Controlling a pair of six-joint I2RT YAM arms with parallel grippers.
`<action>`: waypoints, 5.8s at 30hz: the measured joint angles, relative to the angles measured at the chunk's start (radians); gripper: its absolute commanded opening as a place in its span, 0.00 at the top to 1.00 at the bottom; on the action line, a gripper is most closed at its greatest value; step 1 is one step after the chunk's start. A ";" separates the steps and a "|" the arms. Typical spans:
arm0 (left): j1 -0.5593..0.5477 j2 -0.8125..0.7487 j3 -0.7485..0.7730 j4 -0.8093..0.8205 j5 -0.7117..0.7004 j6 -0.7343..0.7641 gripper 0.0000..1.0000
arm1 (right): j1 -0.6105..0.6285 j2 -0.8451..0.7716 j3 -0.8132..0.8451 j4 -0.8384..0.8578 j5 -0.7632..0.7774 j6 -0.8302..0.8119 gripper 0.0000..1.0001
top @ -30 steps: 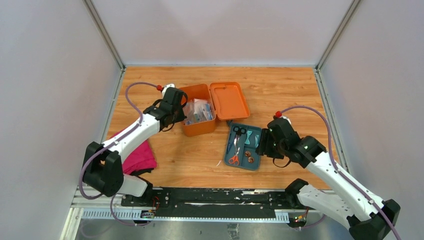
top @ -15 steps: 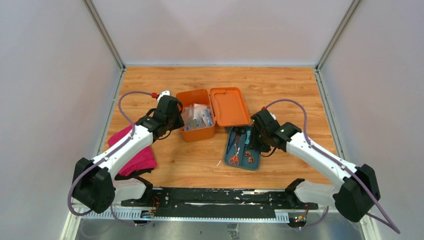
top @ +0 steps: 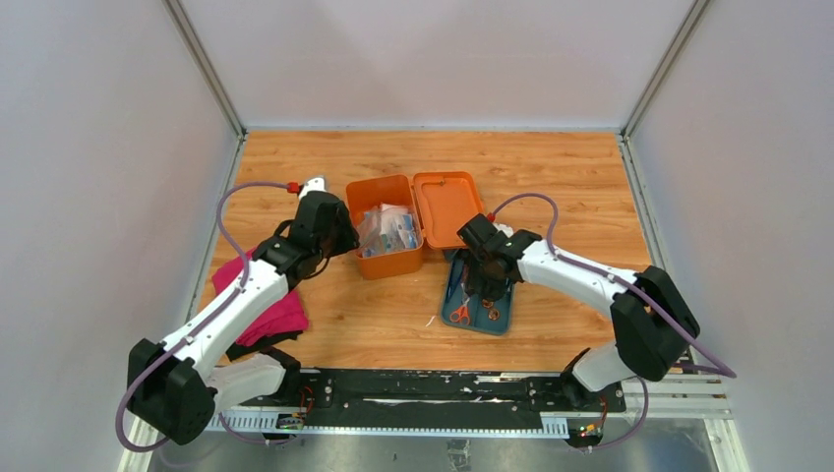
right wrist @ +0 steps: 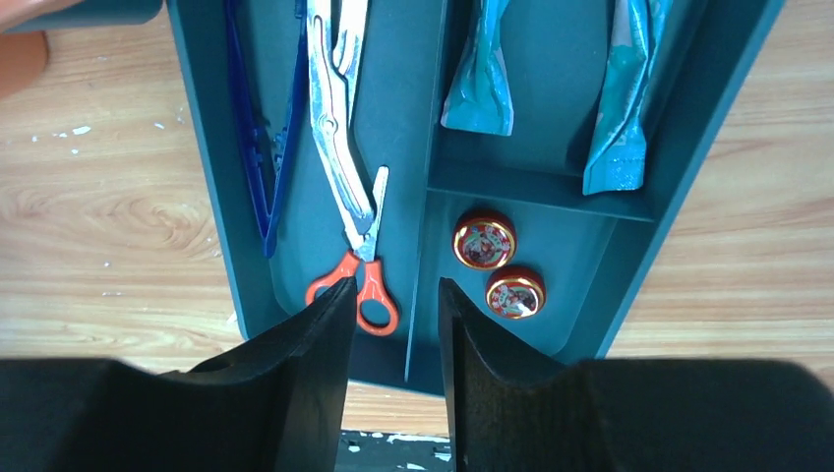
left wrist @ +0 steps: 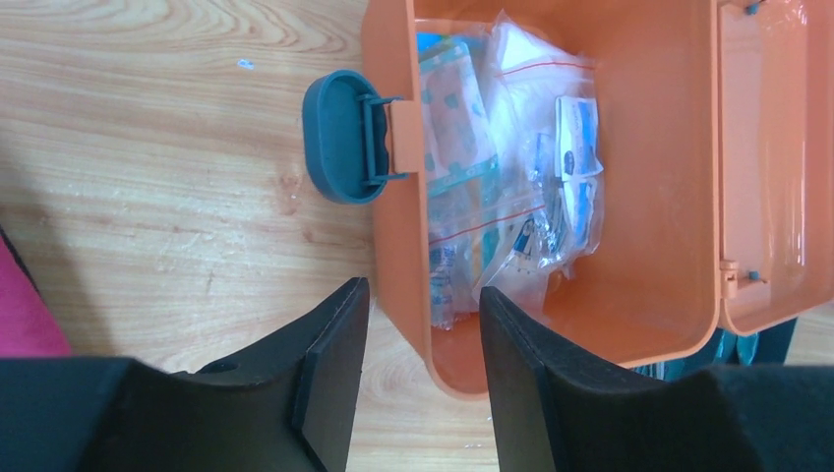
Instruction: Organize the medicine kit
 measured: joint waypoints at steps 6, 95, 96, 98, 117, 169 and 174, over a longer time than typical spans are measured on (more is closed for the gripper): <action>0.000 -0.058 -0.042 -0.017 -0.014 0.014 0.48 | 0.010 0.082 0.025 0.002 0.032 0.008 0.66; -0.279 0.169 -0.021 0.166 0.162 -0.008 0.48 | -0.154 0.065 0.715 -0.512 0.104 -0.466 1.00; -0.283 0.169 -0.017 0.164 0.161 -0.013 0.46 | -0.149 0.076 0.721 -0.511 0.101 -0.465 1.00; -0.288 0.166 -0.006 0.158 0.158 -0.024 0.41 | -0.137 0.101 0.737 -0.513 0.099 -0.459 1.00; -0.288 -0.372 0.009 -0.221 -0.208 0.023 0.23 | 0.009 0.484 1.083 -0.508 0.089 -0.447 1.00; -0.288 -0.422 0.034 -0.382 -0.457 0.197 0.10 | 0.082 0.708 1.178 -0.509 0.103 -0.398 1.00; -0.288 -0.413 0.034 -0.382 -0.459 0.197 0.10 | 0.082 0.714 1.178 -0.509 0.097 -0.398 0.95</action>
